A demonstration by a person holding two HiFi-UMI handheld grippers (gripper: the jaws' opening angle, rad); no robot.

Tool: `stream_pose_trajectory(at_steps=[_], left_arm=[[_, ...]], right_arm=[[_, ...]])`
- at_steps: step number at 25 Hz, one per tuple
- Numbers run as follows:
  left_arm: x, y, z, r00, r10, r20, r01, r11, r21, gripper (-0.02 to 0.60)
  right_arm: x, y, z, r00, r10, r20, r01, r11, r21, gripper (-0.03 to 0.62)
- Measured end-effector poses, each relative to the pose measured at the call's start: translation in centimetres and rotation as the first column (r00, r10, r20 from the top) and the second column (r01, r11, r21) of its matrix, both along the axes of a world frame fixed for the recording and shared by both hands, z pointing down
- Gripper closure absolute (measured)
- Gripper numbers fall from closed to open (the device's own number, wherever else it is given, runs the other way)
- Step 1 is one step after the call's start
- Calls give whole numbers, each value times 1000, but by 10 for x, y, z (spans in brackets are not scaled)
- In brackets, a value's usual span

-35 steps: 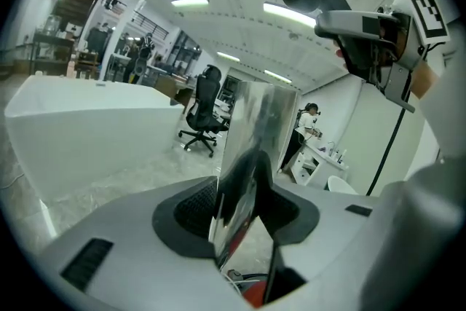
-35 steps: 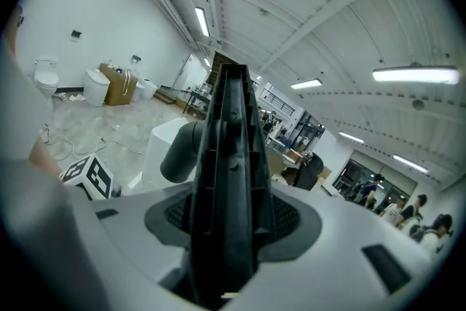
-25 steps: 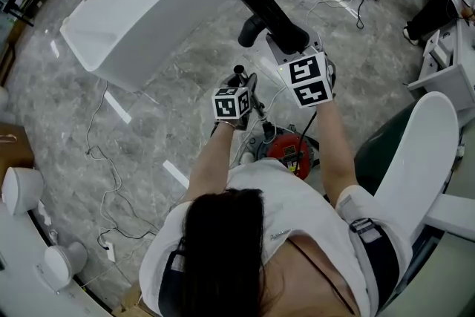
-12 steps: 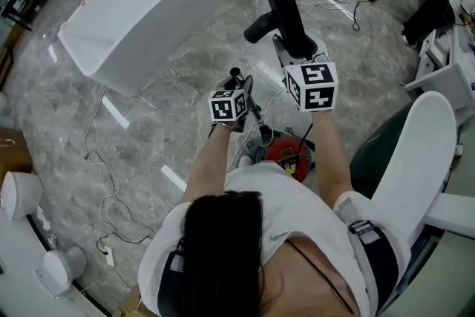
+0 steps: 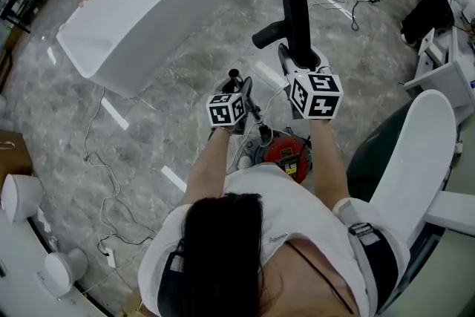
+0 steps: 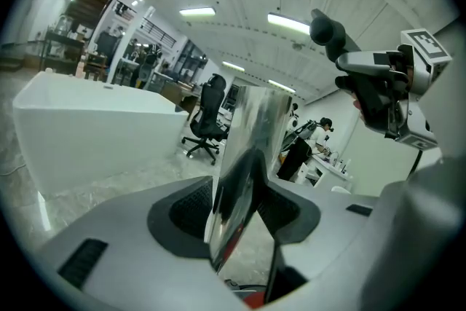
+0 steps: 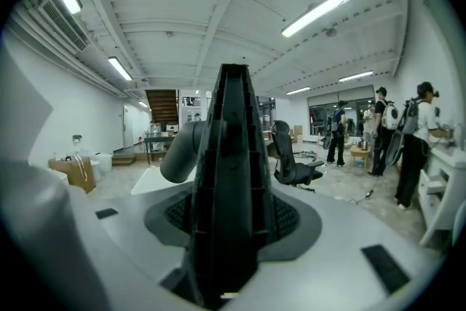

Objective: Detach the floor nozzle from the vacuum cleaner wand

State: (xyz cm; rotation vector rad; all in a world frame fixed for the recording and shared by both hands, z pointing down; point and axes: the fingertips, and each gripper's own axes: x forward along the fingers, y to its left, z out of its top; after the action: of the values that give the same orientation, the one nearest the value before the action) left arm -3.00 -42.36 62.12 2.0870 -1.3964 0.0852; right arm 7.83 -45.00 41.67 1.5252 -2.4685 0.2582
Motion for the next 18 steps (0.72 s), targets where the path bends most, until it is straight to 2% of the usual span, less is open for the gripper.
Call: stream_pose_trajectory(at_steps=[4, 9, 18], left_arm=[[2, 2, -7, 999, 4, -44, -3, 1000, 28, 364], [0, 10, -10, 999, 33, 3, -34, 998, 50, 323], [-33, 26, -47, 999, -46, 12, 44, 984, 172, 302]], right_arm=[[0, 3, 1, 1000, -12, -16, 12, 1000, -6, 376], [-1, 6, 0, 1000, -19, -16, 19, 1000, 6, 376], [1, 11, 8, 1000, -7, -18, 7, 1000, -10, 376]])
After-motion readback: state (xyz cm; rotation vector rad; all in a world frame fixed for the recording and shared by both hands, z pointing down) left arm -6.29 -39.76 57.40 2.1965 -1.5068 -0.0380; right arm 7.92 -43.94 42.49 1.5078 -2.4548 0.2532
